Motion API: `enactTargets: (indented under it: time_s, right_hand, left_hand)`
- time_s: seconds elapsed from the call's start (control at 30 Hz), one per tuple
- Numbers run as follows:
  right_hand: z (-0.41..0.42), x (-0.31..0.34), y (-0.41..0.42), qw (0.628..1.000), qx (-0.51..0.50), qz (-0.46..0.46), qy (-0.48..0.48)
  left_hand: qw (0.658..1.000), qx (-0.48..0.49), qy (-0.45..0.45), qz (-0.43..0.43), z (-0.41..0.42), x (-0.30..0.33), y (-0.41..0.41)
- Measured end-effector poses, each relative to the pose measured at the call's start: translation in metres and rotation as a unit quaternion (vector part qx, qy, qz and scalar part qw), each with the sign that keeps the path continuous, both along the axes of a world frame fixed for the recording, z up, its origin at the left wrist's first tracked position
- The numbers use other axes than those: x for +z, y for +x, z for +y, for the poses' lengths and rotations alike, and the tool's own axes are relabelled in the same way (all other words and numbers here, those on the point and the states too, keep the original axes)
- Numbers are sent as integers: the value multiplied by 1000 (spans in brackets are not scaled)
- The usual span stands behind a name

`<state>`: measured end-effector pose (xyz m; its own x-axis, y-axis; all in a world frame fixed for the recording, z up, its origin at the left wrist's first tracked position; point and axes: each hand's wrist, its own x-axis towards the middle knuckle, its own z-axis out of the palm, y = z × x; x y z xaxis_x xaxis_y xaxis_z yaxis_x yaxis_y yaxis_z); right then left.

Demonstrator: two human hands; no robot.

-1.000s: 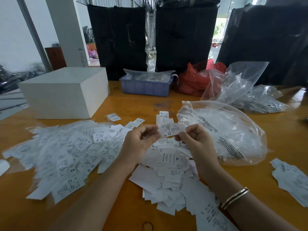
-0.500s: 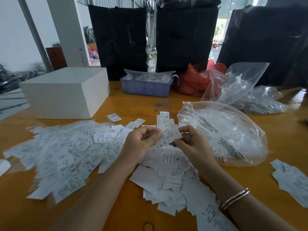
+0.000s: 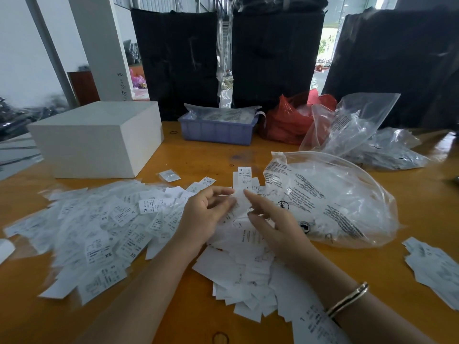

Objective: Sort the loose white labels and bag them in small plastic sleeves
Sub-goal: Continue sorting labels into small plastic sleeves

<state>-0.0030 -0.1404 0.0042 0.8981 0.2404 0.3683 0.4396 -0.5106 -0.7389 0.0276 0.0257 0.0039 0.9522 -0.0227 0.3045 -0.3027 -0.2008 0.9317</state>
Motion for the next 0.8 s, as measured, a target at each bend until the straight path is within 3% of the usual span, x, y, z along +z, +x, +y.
enactTargets:
  time_s: [0.1, 0.3, 0.47, 0.63, 0.8]
  right_hand:
    - [-5, -1, 6, 999, -30, -10, 32]
    - [-1, -5, 5, 999, -31, -39, -14]
    - [-5, -2, 7, 994, -63, -42, 76]
    - [-6, -1, 8, 984, -55, 31, 166]
    - [-3, -4, 7, 995, -63, -1, 82]
  left_hand:
    - [1000, 0, 7, -2, -1, 0, 1]
    - [999, 16, 29, 0, -1, -3, 2]
    - [1000, 2, 12, 9, -2, -4, 3]
    - [1000, -9, 13, 7, -2, -4, 1]
    - [999, -18, 39, -10, -3, -5, 1]
